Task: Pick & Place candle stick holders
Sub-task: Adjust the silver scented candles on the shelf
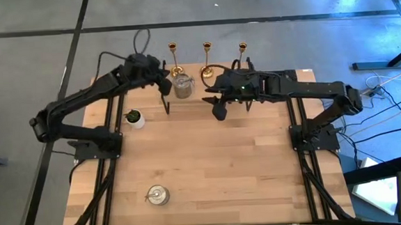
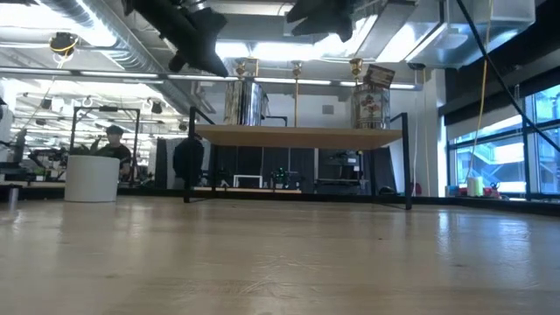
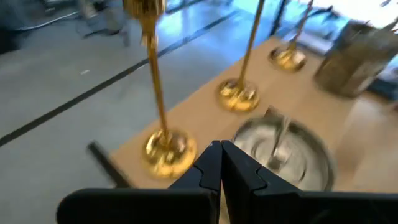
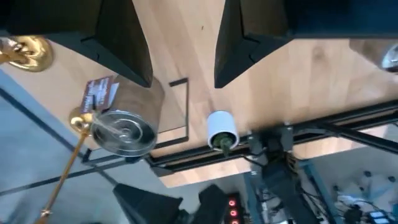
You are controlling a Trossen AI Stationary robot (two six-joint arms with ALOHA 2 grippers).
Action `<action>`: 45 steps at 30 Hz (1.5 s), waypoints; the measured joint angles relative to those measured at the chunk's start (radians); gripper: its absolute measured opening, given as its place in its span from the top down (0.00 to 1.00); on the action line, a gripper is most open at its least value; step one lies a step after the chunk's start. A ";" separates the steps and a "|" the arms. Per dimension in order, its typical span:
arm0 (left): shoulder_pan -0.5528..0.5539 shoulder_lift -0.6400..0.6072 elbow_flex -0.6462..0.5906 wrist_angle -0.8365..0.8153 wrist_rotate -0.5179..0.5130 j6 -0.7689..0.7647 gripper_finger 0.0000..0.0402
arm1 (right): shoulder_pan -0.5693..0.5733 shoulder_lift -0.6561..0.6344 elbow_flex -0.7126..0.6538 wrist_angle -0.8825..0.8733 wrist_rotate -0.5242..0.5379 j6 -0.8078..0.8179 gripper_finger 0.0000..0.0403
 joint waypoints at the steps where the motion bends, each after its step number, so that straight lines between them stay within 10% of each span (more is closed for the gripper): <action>1: 0.028 0.001 -0.002 0.021 0.050 0.009 1.00 | 0.000 0.003 0.000 0.003 0.008 -0.003 0.56; 9: 0.202 0.074 -0.003 0.024 0.379 0.057 1.00 | 0.000 0.002 0.000 0.025 0.103 0.028 0.60; 45: 0.205 0.080 0.033 0.112 0.446 0.111 1.00 | -0.014 0.021 0.000 0.052 0.105 0.121 0.62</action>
